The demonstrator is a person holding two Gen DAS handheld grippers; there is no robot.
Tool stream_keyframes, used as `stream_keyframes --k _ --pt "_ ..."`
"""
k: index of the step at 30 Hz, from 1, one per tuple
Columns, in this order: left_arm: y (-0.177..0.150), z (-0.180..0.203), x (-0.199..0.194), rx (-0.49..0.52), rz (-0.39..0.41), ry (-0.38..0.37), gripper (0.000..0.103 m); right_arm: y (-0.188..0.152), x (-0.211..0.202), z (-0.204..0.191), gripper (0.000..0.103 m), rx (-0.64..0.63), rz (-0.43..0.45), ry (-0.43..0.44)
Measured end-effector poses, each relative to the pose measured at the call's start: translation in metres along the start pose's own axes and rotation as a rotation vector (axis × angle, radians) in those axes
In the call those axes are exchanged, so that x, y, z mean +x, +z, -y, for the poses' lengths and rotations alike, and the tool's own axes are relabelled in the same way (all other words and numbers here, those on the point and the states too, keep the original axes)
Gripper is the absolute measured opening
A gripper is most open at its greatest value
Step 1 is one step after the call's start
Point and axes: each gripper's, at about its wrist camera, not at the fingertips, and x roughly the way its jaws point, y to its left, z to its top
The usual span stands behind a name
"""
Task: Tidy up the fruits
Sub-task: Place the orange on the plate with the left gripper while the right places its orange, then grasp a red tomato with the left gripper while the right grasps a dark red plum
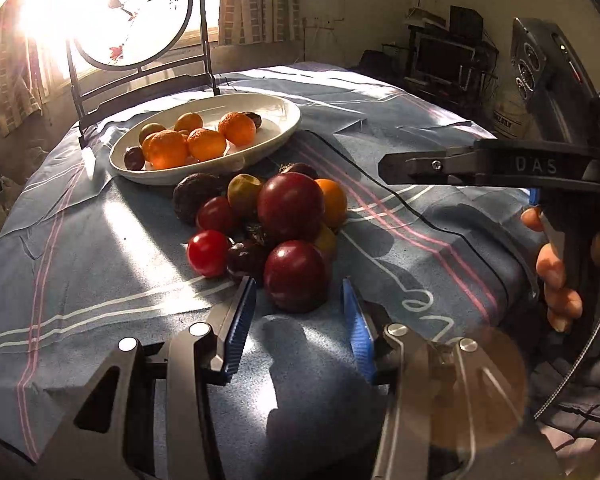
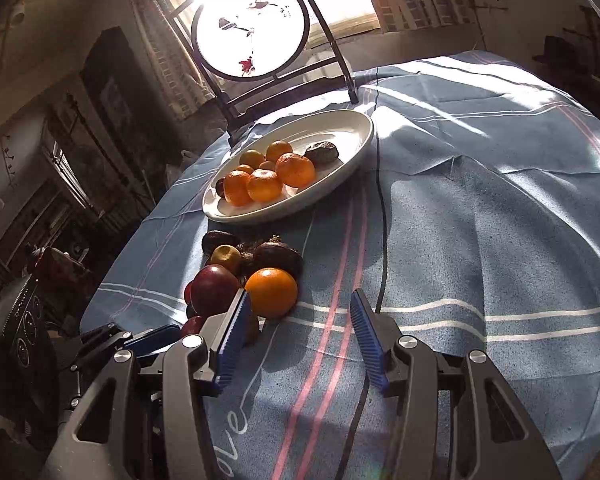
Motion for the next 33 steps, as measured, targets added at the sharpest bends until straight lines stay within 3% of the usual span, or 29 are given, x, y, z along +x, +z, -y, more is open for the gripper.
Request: stream_keyframes --k 5,12,20,25,27,30,33 --pt "0.001 -0.004 0.007 -0.067 0.005 -0.013 0.036 -0.004 0.002 0.001 0.052 -0.006 -0.014 -0.002" --pt "-0.001 -0.030 -0.030 -0.131 0.083 0.032 0.036 -0.006 0.017 -0.008 0.052 -0.041 -0.051 0.012" --pt "-0.011 -0.070 -0.037 -0.244 0.071 0.068 0.036 -0.003 0.030 -0.077 0.052 -0.303 -0.013 -0.004" --pt "-0.011 -0.068 -0.036 -0.231 0.072 0.054 0.036 -0.001 0.050 -0.093 0.050 -0.401 -0.002 -0.106" --pt "-0.011 -0.068 -0.034 -0.225 0.073 0.054 0.037 -0.003 0.051 -0.098 0.039 -0.436 -0.008 -0.125" --pt "-0.011 -0.072 -0.034 -0.234 0.075 0.048 0.037 -0.005 0.047 -0.097 0.039 -0.426 -0.005 -0.118" --pt "-0.007 -0.076 -0.032 -0.243 0.077 0.039 0.037 0.004 0.036 -0.086 0.039 -0.348 0.008 -0.035"
